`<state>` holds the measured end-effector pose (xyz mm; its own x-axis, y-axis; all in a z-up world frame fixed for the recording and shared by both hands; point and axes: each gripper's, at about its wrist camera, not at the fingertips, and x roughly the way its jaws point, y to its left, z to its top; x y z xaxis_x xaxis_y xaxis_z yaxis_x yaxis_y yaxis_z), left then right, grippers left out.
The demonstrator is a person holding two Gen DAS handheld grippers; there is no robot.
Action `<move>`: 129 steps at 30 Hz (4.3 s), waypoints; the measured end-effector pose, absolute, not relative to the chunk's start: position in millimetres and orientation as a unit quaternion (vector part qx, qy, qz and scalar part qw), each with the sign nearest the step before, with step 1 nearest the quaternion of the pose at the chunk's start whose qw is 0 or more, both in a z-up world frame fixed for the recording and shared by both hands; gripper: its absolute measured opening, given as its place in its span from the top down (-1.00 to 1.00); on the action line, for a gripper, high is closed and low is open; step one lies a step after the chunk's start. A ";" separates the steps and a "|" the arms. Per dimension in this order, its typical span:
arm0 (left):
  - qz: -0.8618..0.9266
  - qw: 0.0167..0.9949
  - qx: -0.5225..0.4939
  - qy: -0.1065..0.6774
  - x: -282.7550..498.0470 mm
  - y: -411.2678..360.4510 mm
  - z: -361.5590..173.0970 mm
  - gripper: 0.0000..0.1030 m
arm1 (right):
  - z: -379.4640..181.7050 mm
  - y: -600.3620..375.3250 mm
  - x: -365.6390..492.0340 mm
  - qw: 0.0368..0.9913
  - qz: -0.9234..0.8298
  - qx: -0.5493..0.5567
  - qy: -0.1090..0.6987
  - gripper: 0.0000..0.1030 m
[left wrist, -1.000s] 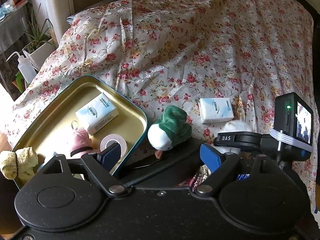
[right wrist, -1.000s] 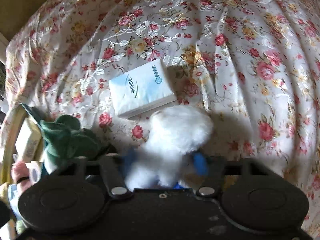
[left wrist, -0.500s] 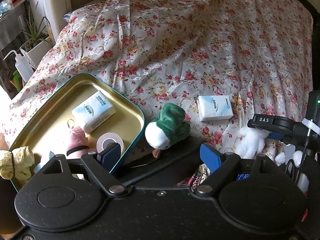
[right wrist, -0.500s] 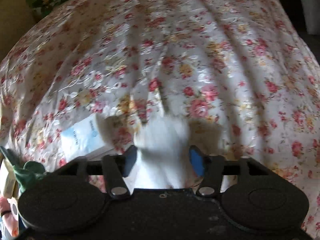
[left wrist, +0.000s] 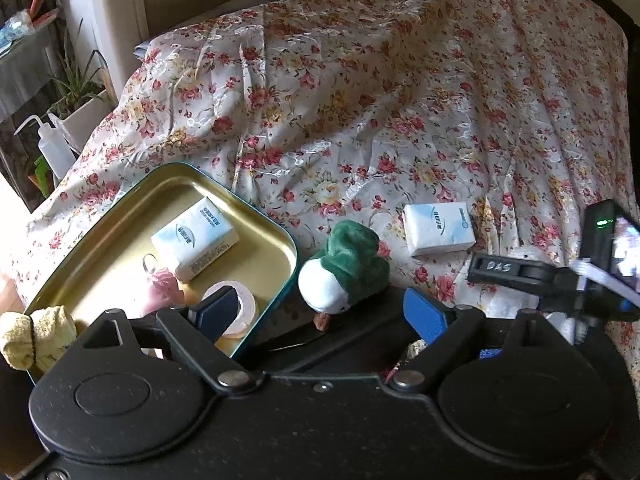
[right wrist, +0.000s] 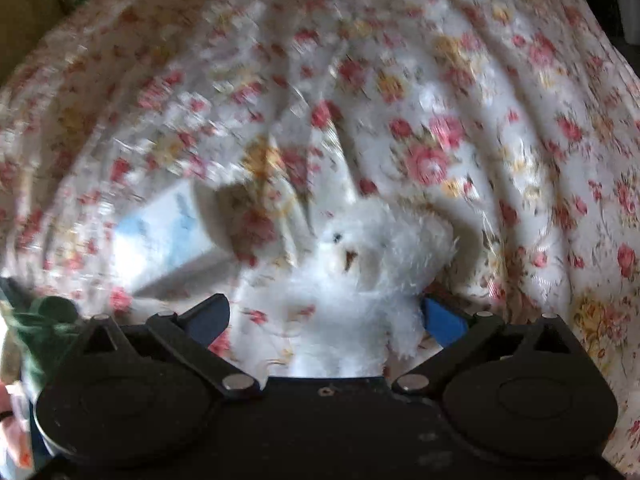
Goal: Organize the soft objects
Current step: 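Lift the white teddy bear with the right gripper while the left moves to the white tissue pack, then grasp the white tissue pack with the left gripper while the right holds the teddy bear, then carry the tissue pack and teddy bear over the tin tray with both grippers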
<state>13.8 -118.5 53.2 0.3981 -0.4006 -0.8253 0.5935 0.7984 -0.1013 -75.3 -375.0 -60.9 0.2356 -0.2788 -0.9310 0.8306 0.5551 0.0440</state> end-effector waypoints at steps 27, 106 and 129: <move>-0.328 0.832 0.164 0.417 -16.9 -140.9 46.8 -0.68 | -53.2 -355.6 -60.9 0.771 -0.325 0.195 0.513 -0.03; -0.152 0.890 0.069 0.423 81.1 -21.4 86.0 -0.35 | 5.5 -356.0 -102.9 0.827 -0.331 0.221 0.398 0.07; -0.129 0.882 -0.003 0.453 114.8 20.6 85.1 -0.59 | 43.0 -190.8 -56.3 0.904 -0.109 0.163 0.380 0.05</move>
